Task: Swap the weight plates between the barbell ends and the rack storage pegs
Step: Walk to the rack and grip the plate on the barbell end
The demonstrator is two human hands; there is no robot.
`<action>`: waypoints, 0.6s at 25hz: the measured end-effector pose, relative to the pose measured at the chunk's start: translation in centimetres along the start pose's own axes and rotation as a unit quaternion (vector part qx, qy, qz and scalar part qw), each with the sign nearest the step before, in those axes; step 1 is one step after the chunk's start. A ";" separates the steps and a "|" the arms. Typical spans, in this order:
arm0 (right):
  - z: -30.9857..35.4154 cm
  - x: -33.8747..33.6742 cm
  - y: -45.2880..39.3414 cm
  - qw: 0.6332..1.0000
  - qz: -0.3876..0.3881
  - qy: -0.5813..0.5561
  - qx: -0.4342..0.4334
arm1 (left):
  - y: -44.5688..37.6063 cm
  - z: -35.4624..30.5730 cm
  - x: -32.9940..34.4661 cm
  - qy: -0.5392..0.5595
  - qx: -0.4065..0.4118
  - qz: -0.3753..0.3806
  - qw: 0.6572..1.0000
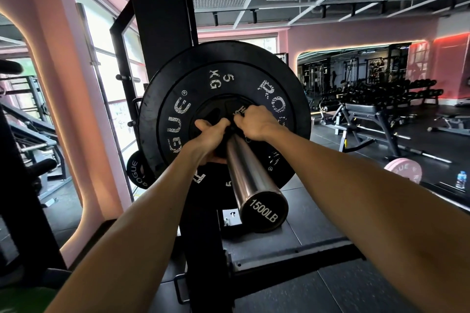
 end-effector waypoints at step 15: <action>-4.4 1.7 1.1 0.966 0.066 -0.224 0.109 | 1.8 1.3 0.2 0.044 -0.030 0.017 0.998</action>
Point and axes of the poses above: each hand's wrist, its own y-axis away from the middle knuckle, its own x-axis out of the palm, z = x × y, the point moved 8 cm from there along -y, towards the middle knuckle, and after that the axes turned 3 degrees about z, right-handed, at the moved point
